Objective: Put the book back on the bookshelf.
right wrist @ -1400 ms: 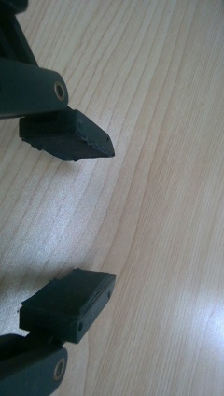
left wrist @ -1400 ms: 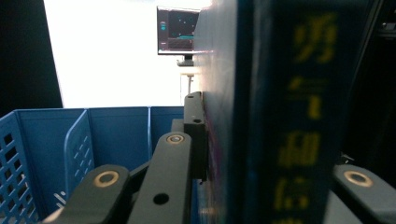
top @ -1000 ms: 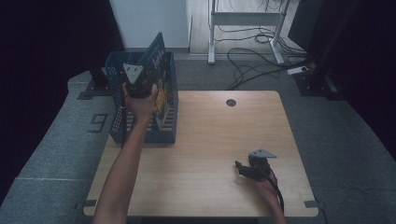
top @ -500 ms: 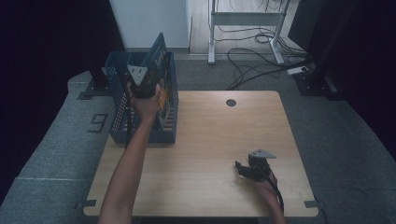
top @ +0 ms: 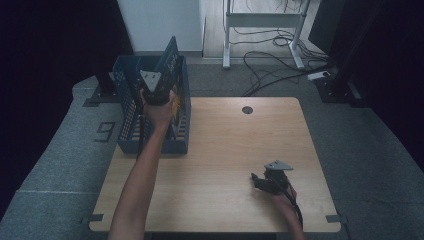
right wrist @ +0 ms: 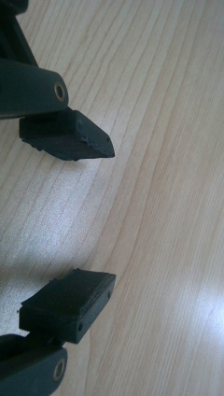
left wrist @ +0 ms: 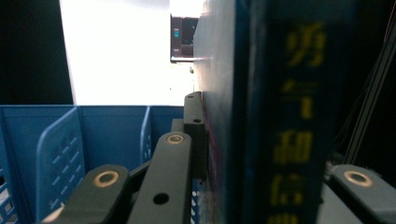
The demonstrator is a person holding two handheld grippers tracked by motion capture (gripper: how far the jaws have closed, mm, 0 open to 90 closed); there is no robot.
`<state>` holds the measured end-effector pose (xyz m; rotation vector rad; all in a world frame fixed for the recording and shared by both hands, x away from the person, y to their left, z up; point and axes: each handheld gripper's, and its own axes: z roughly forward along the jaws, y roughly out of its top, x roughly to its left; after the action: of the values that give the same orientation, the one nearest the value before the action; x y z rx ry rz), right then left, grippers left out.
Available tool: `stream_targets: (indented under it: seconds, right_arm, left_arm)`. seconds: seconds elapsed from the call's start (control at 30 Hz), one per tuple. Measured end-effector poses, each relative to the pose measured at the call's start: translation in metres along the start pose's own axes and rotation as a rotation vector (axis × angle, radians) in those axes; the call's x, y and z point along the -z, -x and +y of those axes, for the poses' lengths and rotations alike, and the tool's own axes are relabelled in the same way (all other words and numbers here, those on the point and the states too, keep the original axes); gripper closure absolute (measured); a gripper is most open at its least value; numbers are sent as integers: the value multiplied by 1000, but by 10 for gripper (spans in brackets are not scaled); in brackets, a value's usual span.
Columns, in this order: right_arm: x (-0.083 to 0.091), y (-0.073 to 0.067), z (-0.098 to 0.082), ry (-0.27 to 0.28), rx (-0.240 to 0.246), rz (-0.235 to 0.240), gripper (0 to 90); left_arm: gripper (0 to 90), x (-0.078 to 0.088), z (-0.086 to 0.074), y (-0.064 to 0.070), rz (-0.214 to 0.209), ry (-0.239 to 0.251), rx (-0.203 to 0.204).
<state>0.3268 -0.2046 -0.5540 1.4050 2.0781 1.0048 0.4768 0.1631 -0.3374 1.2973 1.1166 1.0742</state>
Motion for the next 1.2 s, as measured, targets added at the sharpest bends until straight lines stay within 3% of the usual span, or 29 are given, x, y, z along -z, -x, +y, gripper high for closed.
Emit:
stream_targets:
  seconds: [0.13, 0.4, 0.53, 0.7, 0.8, 0.93, 1.03, 1.2]
  right_arm:
    - [0, -1, 0, -1, 6, -4, 326]
    - [0, -1, 0, -2, 10, -6, 324]
    - [0, -1, 0, -4, 14, -8, 321]
    - [0, -2, 0, -5, 18, -10, 321]
    - [0, -2, 0, -6, 18, -10, 320]
    - [0, -2, 0, -6, 19, -11, 320]
    - [0, -3, 0, -6, 19, -13, 319]
    - [0, -3, 0, -7, 18, -12, 320]
  left_arm:
    - [816, -5, -10, 7, -8, -23, -13]
    - [814, -9, -29, 8, -19, -82, -18]
    - [812, -6, -39, 5, -31, -92, -6]
    - [798, 0, -46, 4, -60, -122, -22]
    - [773, 3, -47, 5, -84, -133, -52]
    - [689, 9, -45, 4, -125, -165, -56]
    - [634, 11, -47, 4, -127, -177, -73]
    - [579, 16, -55, -1, -146, -209, -68]
